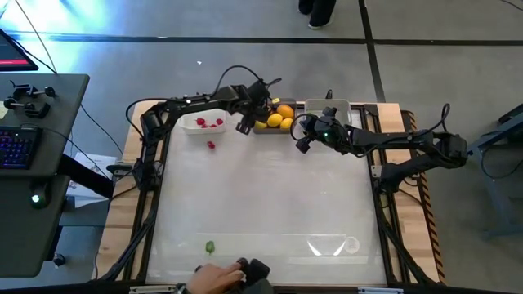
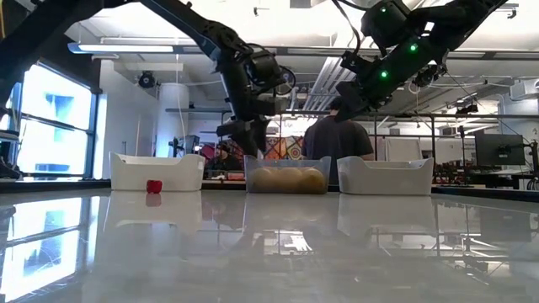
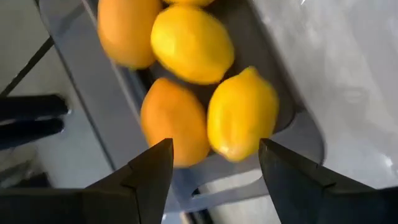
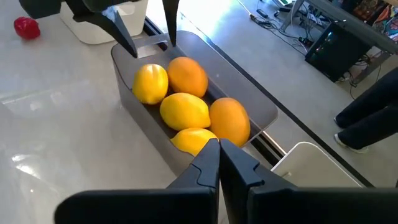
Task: Sort produce into baskets
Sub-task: Put the red bell pepper into the white bin
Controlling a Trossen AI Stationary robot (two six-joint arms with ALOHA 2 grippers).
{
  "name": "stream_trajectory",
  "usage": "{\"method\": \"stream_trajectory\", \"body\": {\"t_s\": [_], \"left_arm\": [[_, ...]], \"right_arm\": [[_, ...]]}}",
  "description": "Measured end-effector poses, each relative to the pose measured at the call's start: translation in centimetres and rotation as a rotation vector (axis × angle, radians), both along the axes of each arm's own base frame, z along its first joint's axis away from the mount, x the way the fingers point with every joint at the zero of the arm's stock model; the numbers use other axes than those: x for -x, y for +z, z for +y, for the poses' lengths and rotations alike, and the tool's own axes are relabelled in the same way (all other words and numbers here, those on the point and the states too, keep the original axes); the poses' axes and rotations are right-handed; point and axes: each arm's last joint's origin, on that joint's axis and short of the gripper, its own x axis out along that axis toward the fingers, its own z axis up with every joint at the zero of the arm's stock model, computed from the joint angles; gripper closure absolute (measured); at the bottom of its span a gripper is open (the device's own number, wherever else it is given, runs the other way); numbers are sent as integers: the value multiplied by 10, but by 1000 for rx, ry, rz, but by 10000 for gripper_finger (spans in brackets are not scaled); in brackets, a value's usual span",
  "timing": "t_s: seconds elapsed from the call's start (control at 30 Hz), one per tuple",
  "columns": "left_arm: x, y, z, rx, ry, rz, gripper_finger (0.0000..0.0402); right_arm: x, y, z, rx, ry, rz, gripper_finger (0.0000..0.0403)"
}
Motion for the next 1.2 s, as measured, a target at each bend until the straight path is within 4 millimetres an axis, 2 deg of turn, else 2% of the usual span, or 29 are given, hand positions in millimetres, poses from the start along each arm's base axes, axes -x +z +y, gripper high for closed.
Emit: {"method": "stream_trajectory", "body": {"t_s": [0.1, 0.2, 0.3, 0.43, 0.5, 0.63, 0.83, 1.0, 1.2], "left_arm": [[1, 4, -2, -33, 37, 5, 185], [4, 18, -4, 36, 97, -93, 218], [11, 30, -2, 148, 137, -202, 273], [24, 39, -5, 252, 155, -318, 367], [31, 43, -12, 285, 142, -402, 392], [48, 39, -33, 274, 126, -572, 387], [83, 33, -81, 298, 121, -798, 399], [113, 20, -125, 307, 188, -905, 401], [141, 2, -169, 259, 352, -918, 401]], "right_arm": [[0, 0, 0, -1, 0, 3, 403], [0, -1, 0, -2, 0, 6, 403], [0, -1, 0, -2, 1, 2, 403], [-2, 0, 1, -19, 35, -14, 403], [-2, 0, 1, -25, 38, -19, 403], [-2, 0, 1, -25, 38, -19, 403], [-2, 1, 1, -21, 39, -32, 403], [-3, 1, 1, -31, 60, -49, 403], [-4, 2, 2, -47, 72, -72, 403]]}}
